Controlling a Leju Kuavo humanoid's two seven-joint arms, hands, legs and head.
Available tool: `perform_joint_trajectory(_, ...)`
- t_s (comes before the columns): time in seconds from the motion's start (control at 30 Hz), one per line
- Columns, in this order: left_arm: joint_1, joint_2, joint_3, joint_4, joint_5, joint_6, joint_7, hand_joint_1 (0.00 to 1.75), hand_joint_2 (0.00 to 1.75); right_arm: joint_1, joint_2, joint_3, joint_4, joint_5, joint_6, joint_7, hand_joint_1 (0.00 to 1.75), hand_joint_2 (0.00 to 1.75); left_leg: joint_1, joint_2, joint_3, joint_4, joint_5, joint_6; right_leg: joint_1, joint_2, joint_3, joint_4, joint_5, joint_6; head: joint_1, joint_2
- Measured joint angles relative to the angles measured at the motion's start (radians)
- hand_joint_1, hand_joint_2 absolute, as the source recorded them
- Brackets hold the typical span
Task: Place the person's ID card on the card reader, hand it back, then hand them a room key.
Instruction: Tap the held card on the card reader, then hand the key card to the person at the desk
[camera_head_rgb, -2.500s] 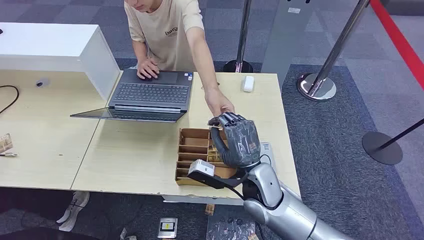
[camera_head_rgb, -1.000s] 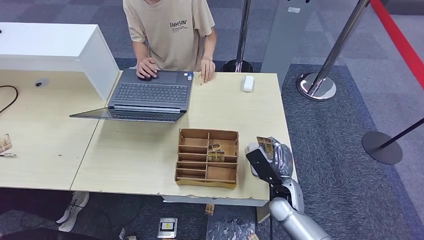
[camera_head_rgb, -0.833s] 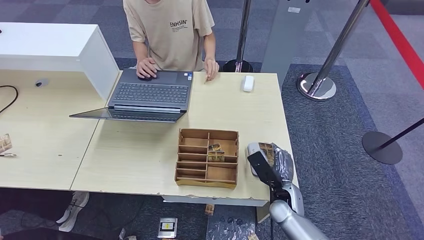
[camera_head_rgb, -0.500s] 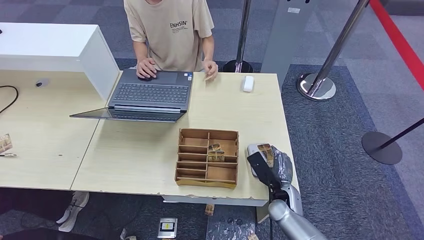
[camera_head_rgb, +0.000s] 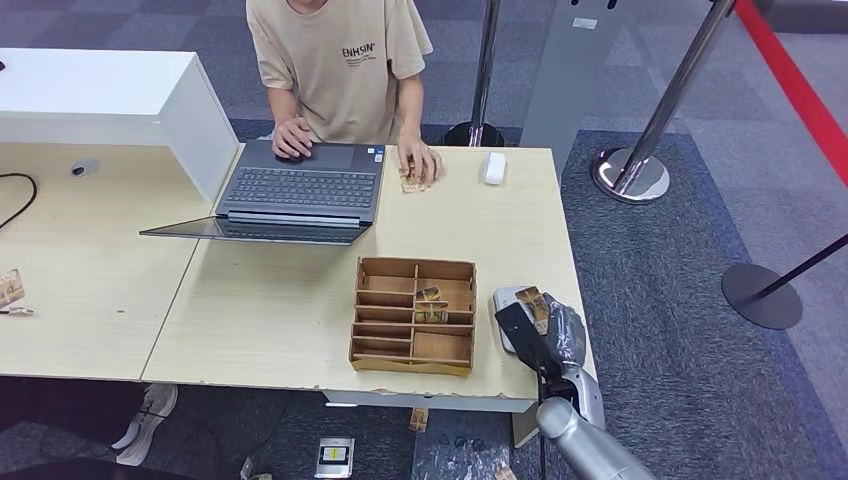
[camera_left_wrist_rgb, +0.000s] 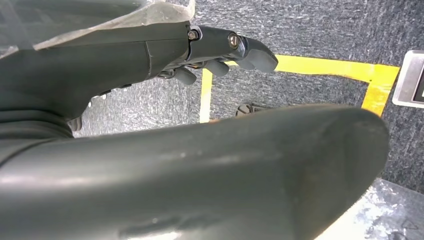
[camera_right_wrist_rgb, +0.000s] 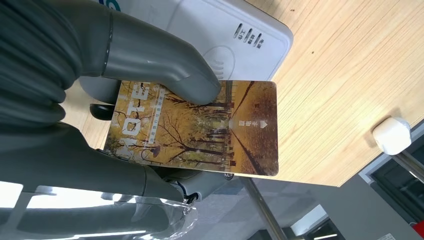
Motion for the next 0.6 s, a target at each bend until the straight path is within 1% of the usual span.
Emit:
perform_joint_trajectory(0.23,0.0,0.0,0.0,0.0,0.005,0.0,0.0,0.0,0.0,-0.004,0.004,0.0,0.006,-0.02,0.002,-0.005,1.75,1.75,0.0,0.0,0.001,0.0,0.0,0.0,0.0,0.0,0.001,0.0,0.0,0.0,0.0,0.0)
perform_joint_trajectory(0.4,0.0,0.0,-0.002,0.0,0.016,0.005,0.0,0.0,0.0,-0.006,0.005,0.005,-0.011,-0.07,-0.026,-0.016,1.75,1.75,0.0,0.0,0.001,0.0,0.0,0.0,0.0,0.0,0.001,0.0,0.0,0.0,0.0,0.0)
perform_joint_trajectory(0.5,0.0,0.001,-0.005,0.0,0.024,0.006,0.0,0.0,0.0,-0.002,-0.003,0.01,-0.079,-0.077,-0.026,0.027,1.75,1.75,0.0,0.0,0.0,0.0,0.0,0.0,0.0,0.0,0.001,0.0,0.0,0.0,0.0,0.0)
perform_joint_trajectory(0.6,0.001,0.003,-0.014,0.0,0.03,0.006,-0.002,0.0,0.0,-0.004,-0.019,0.016,-0.204,-0.106,0.0,0.069,1.75,1.75,0.0,0.0,-0.001,0.0,0.0,0.0,0.0,0.0,-0.001,0.001,0.001,0.0,0.0,0.0)
